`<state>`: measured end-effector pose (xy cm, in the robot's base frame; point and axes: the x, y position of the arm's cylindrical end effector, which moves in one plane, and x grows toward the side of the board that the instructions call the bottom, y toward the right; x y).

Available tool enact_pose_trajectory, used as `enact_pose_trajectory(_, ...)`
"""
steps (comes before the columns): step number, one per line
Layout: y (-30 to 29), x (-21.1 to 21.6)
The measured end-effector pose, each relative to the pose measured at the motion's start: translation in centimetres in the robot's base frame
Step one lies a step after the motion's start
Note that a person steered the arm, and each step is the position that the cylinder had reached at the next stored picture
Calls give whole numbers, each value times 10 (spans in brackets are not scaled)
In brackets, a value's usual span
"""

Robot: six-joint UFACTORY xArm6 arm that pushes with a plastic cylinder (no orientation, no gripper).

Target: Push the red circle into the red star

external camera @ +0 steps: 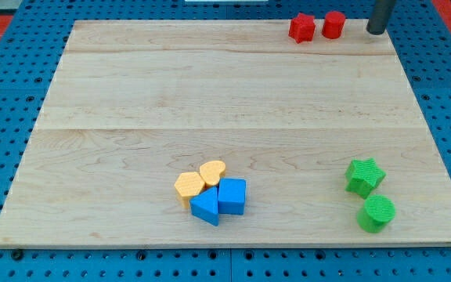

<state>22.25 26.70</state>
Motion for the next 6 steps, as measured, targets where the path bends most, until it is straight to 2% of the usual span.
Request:
enact_pose_trajectory(4,-8,-10)
enact_pose_trajectory(6,-75,-24)
